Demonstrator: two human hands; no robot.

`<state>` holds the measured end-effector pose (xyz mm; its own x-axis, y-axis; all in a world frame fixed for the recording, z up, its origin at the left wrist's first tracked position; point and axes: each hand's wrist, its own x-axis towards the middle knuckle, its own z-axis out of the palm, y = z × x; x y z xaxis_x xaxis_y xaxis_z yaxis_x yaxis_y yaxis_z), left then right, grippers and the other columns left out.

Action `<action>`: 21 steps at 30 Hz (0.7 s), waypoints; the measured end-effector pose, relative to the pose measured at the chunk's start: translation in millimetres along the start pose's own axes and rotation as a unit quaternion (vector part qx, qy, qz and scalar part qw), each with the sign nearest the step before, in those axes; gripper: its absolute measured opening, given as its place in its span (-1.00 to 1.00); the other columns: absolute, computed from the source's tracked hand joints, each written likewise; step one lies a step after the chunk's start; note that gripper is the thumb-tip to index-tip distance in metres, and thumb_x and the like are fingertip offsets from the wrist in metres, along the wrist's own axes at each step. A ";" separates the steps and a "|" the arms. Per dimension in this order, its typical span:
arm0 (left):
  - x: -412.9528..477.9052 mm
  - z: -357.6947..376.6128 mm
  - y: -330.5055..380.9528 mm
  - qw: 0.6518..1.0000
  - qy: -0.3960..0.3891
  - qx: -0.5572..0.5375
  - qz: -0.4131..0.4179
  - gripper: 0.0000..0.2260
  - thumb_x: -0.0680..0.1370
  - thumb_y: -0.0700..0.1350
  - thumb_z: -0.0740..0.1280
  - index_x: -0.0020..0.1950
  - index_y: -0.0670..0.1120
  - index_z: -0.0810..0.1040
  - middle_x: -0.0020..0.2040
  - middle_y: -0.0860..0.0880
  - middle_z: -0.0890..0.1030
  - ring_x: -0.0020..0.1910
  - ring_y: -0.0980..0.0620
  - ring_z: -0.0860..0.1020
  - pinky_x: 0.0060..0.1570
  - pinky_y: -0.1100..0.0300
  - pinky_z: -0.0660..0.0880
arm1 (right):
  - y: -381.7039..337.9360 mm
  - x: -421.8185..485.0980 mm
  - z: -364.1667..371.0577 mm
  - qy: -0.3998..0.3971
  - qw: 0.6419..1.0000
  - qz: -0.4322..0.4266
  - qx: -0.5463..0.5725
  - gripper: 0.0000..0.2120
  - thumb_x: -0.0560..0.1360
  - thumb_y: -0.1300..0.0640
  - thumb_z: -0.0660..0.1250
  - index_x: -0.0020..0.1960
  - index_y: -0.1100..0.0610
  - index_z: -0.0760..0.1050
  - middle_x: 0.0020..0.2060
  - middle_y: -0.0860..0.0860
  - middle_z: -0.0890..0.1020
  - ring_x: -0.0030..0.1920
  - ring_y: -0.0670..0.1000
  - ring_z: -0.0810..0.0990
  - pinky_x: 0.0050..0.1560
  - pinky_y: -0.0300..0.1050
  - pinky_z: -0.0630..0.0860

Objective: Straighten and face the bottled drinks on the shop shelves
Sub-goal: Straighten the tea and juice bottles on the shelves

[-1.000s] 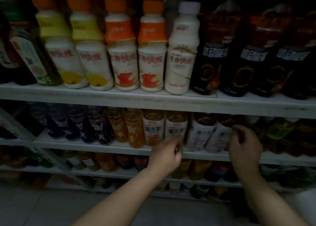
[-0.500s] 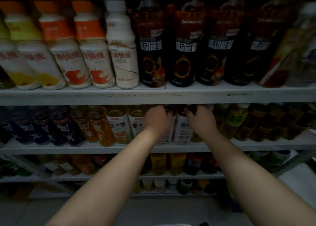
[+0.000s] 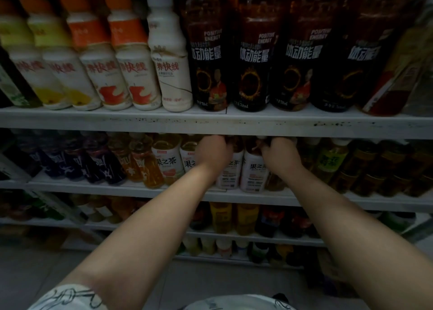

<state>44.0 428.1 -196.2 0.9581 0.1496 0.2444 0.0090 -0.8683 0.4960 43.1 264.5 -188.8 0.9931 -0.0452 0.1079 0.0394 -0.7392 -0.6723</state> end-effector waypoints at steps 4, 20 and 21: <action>0.1 5.7 4.7 0.999 0.024 -0.021 -0.015 -0.82 0.54 -0.04 0.30 -0.12 -0.14 0.59 -0.23 -0.04 0.58 -0.23 -0.04 0.56 -0.31 0.17 0.46 | 2.9 -3.6 -3.7 0.019 1.000 -0.022 -0.001 -0.74 0.57 0.02 0.23 0.03 0.23 0.50 -0.13 0.15 0.58 -0.08 0.13 0.56 -0.07 0.03 0.54; 0.4 18.3 10.9 0.993 0.103 -0.056 -0.029 -0.66 0.46 0.22 0.33 -0.21 -0.06 0.57 -0.33 0.00 0.57 -0.35 -0.02 0.52 -0.40 0.21 0.35 | 19.5 3.5 -6.8 -0.010 0.998 -0.047 0.029 -0.72 0.45 -0.15 0.34 -0.04 0.06 0.51 -0.21 -0.02 0.58 -0.19 -0.04 0.53 -0.25 -0.15 0.47; -0.3 17.4 9.2 0.995 0.091 -0.045 -0.010 -0.66 0.47 0.21 0.31 -0.21 -0.08 0.57 -0.34 0.01 0.56 -0.36 0.00 0.52 -0.43 0.21 0.37 | 18.6 2.9 -3.2 0.007 0.999 -0.041 0.011 -0.68 0.41 -0.23 0.36 -0.10 0.03 0.48 -0.26 -0.06 0.55 -0.25 -0.07 0.50 -0.32 -0.17 0.45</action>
<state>48.8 411.9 -206.2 0.8904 0.2564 0.3760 -0.0060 -0.8195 0.5730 46.4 248.6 -198.7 0.9848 0.0055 0.1738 0.1235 -0.7257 -0.6768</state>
